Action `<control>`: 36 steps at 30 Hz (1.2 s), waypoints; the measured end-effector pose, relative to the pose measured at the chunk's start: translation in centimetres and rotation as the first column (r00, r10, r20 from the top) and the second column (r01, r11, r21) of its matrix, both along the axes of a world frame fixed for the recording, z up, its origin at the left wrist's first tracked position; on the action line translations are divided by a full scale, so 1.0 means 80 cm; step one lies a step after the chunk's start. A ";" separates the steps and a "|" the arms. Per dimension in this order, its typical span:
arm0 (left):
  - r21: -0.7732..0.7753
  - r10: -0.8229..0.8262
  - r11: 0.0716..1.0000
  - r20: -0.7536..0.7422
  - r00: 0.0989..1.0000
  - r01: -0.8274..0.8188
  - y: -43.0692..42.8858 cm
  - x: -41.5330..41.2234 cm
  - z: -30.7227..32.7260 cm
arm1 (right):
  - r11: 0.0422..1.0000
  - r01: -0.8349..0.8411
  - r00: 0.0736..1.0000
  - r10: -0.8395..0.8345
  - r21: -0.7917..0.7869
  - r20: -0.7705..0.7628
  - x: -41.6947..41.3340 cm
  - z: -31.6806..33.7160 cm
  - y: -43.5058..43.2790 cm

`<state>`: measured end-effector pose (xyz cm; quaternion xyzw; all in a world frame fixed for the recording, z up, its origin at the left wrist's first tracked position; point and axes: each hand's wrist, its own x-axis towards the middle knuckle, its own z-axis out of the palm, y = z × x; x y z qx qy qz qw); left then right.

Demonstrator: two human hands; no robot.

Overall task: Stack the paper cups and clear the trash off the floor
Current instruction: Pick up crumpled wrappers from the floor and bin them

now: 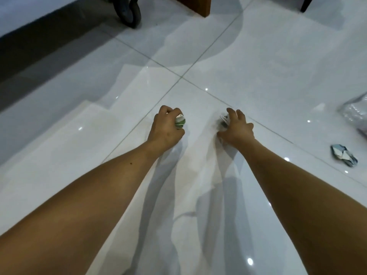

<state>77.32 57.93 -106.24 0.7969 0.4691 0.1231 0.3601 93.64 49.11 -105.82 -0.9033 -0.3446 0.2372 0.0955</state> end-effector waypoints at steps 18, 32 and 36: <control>0.095 0.113 0.990 -0.135 0.984 -0.101 -0.001 -0.215 0.063 | 0.756 -0.644 0.752 0.653 0.112 -0.086 -0.183 0.060 0.097; 0.240 0.232 0.953 -0.174 0.957 -0.187 0.017 -0.376 0.157 | 0.547 -0.830 0.556 0.827 0.111 0.080 -0.332 0.159 0.132; 0.264 0.206 0.952 -0.191 0.960 -0.152 0.007 -0.460 0.182 | 0.468 -0.882 0.471 0.874 0.054 0.119 -0.405 0.193 0.137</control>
